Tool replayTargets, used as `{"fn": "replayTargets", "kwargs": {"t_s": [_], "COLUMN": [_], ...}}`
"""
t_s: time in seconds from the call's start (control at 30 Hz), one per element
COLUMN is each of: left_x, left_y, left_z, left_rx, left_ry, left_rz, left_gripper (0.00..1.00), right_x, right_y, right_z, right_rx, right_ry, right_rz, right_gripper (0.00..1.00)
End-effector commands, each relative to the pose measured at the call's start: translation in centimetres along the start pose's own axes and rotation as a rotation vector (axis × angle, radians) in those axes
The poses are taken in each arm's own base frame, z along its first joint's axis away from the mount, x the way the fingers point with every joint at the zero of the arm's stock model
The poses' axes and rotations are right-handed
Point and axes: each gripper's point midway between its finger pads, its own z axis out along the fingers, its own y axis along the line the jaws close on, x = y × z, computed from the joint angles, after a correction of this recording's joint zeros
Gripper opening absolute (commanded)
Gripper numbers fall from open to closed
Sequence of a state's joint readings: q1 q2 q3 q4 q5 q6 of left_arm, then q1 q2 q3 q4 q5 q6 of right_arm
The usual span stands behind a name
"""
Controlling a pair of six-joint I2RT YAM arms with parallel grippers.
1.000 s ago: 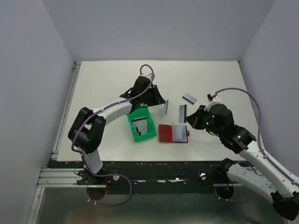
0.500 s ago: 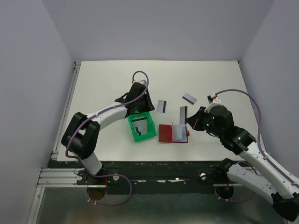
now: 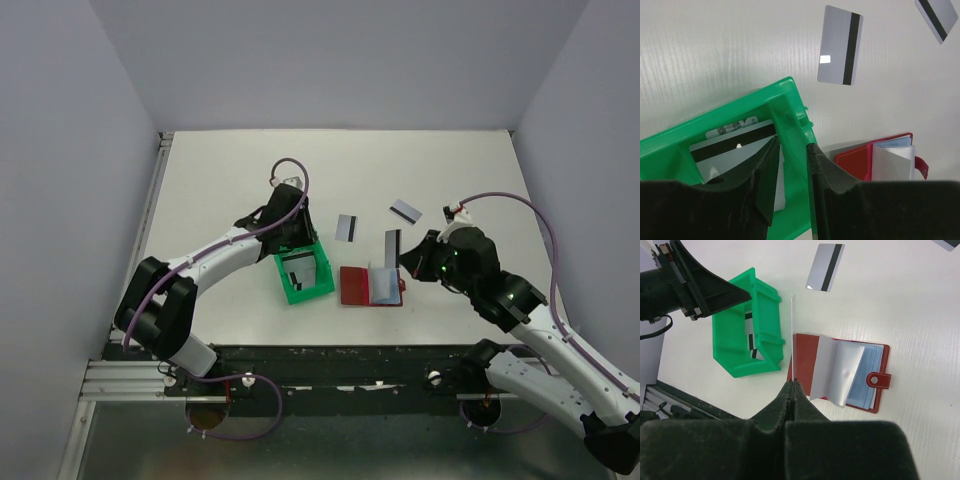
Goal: Put the credit cards into the card holder
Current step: Move the storage box to the center of the board.
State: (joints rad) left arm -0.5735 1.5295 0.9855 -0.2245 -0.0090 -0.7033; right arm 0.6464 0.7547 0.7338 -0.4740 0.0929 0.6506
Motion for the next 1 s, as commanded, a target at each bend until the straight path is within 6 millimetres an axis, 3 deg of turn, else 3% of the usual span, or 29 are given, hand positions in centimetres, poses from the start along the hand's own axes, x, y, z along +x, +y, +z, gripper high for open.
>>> {"fn": "replayTargets", "kwargs": {"t_s": [0.0,0.13,0.33,0.6,0.7,0.77,0.87,0.97], "left_x": [0.6,0.7,-0.8,-6.0,-8.4,-9.5,-10.8,-10.2], "left_y": [2.6,5.1,8.2,10.8,9.9,8.1,3.7,-1.4], "left_z": [-0.6,-0.4,-0.5,-1.0,-2.4,-3.6,-6.4,-9.7], "left_rx": [-0.114,-0.198,-0.275,-0.357,-0.331,-0.257,-0.044,0.267], "left_ry": [0.001,0.005,-0.023,-0.108,-0.159,-0.190,-0.260,-0.318], "left_rz": [0.032,-0.001,-0.037,-0.075,-0.059,-0.042,-0.022,0.003], "left_gripper": [0.41,0.40,0.39,0.38,0.39,0.40,0.45,0.56], "right_x": [0.2,0.4,0.8,1.0,0.9,0.7,0.4,0.1], "right_y": [-1.1,-1.5,-1.9,-2.2,-2.0,-1.2,1.2,4.6], "right_z": [0.0,0.0,-0.1,-0.3,-0.5,-0.6,-0.9,-1.5], "right_rx": [0.043,0.058,0.073,0.080,0.073,0.032,-0.093,-0.275], "right_ry": [-0.002,0.005,0.015,0.017,0.017,0.016,0.011,0.023], "right_rz": [-0.029,-0.031,-0.032,-0.033,-0.036,-0.041,-0.048,-0.052], "right_gripper": [0.00,0.00,0.00,0.00,0.00,0.00,0.00,0.00]}}
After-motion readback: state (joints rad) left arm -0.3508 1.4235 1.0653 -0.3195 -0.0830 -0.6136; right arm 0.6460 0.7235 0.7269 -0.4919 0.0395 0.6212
